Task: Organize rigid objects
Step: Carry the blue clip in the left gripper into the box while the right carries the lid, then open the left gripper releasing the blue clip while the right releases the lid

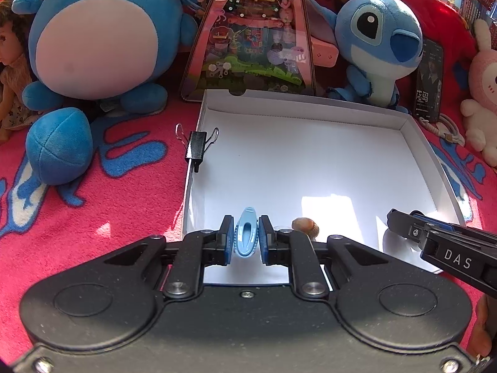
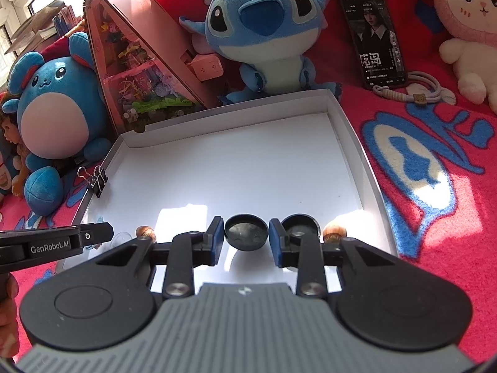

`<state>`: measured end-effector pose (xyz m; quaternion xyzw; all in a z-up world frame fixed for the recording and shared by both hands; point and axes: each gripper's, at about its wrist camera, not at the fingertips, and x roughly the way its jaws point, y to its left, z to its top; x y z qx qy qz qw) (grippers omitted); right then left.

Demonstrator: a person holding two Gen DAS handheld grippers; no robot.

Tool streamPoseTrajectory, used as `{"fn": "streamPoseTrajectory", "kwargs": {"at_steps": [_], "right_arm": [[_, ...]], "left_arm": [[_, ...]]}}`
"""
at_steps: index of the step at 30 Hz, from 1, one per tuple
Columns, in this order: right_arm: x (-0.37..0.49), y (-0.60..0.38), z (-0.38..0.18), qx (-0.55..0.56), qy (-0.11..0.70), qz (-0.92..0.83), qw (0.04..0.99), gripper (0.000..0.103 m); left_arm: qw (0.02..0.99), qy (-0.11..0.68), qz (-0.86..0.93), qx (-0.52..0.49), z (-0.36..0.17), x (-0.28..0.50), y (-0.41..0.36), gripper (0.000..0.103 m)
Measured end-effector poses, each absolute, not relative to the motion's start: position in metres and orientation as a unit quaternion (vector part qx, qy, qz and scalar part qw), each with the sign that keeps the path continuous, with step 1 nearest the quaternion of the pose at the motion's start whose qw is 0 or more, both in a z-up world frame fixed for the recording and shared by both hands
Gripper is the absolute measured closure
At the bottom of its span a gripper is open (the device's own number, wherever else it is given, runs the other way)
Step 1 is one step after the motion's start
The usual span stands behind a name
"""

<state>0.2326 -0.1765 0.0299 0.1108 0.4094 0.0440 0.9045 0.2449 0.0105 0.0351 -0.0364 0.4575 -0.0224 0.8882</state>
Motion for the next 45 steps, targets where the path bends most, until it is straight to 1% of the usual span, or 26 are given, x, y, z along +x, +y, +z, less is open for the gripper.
{"fn": "streamPoseTrajectory", "kwargs": {"at_steps": [17,20,22,24,26,27,28,30,34,40,45], "right_arm": [[0.234,-0.175,0.023,0.102,0.417,0.036,0.903,0.066],[0.233,-0.176,0.024,0.104,0.417,0.037,0.902,0.065],[0.231,-0.177,0.025,0.105,0.416,0.038,0.903,0.063],[0.23,-0.177,0.027,0.103,0.414,0.04,0.904,0.063],[0.228,-0.177,0.029,0.098,0.41,0.041,0.906,0.063],[0.226,-0.176,0.03,0.096,0.409,0.041,0.907,0.061],[0.225,-0.176,0.031,0.093,0.407,0.043,0.908,0.06],[0.222,-0.176,0.034,0.089,0.402,0.045,0.91,0.049],[0.214,-0.177,0.038,0.082,0.393,0.049,0.915,0.046],[0.203,-0.18,0.044,0.079,0.383,0.057,0.919,0.038],[0.19,-0.181,0.048,0.068,0.373,0.07,0.923,0.028]], "left_arm": [[0.885,0.464,-0.023,-0.037,0.029,0.247,0.01,0.086],[0.886,0.461,-0.024,-0.039,0.031,0.245,0.01,0.086],[0.887,0.459,-0.025,-0.039,0.033,0.243,0.009,0.082],[0.889,0.455,-0.027,-0.038,0.036,0.24,0.008,0.071],[0.892,0.45,-0.029,-0.037,0.039,0.237,0.007,0.065],[0.893,0.448,-0.031,-0.036,0.041,0.236,0.007,0.063],[0.894,0.446,-0.031,-0.035,0.042,0.234,0.007,0.062],[0.896,0.442,-0.033,-0.033,0.045,0.231,0.007,0.058],[0.901,0.431,-0.037,-0.026,0.05,0.224,0.006,0.052],[0.909,0.415,-0.045,-0.018,0.057,0.209,0.004,0.046],[0.915,0.4,-0.059,-0.011,0.062,0.193,0.001,0.04]]}}
